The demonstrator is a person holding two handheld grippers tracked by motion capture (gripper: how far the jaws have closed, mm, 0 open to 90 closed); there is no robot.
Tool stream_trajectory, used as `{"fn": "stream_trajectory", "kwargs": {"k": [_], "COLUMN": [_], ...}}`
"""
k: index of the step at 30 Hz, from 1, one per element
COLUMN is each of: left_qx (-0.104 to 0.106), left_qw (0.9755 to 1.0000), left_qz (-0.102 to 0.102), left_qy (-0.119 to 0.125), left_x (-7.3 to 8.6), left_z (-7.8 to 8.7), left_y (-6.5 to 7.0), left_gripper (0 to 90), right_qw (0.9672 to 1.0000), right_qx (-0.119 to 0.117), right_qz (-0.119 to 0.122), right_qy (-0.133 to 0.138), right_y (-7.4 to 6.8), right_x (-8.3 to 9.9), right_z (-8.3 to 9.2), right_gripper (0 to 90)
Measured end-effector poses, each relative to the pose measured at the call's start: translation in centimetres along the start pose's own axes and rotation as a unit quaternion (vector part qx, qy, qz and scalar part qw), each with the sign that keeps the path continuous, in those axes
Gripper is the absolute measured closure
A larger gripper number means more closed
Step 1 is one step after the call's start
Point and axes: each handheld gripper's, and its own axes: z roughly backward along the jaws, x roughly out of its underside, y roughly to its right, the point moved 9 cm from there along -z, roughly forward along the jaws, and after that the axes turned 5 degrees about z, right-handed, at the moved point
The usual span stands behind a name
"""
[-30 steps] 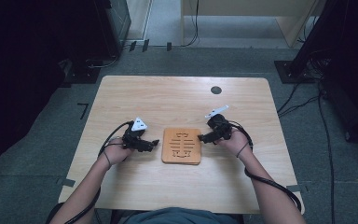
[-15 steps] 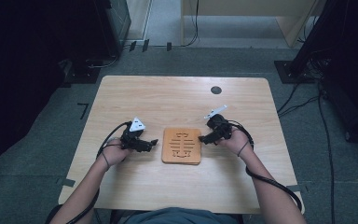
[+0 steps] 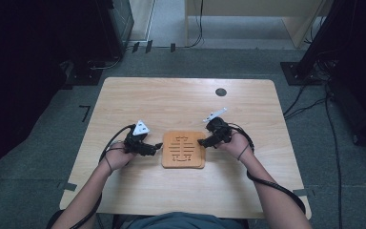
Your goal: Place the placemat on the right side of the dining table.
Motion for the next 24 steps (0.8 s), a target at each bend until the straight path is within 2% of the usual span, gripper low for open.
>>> {"fn": "stream_trajectory", "kwargs": {"k": [12, 21, 24], "left_qx": [-0.001, -0.001, 0.002], "left_qw": [1.0, 1.0, 1.0], "left_qz": [0.003, 0.001, 0.006], "left_qy": [0.002, 0.006, 0.004], "left_x": [0.1, -0.1, 0.0], "left_z": [0.3, 0.3, 0.3], "left_y": [0.1, 0.2, 0.3], "left_gripper": [12.7, 12.6, 12.6], "right_qw": [0.9999, 0.9999, 0.9999], "right_qx": [0.001, 0.005, 0.008], "right_qz": [0.01, 0.008, 0.005], "right_qy": [0.005, 0.007, 0.006], "right_y": [-0.4, -0.5, -0.6], "right_x": [-0.8, -1.2, -1.3], "right_z": [-0.5, -0.8, -0.9], "right_gripper": [20.3, 20.3, 20.2]}}
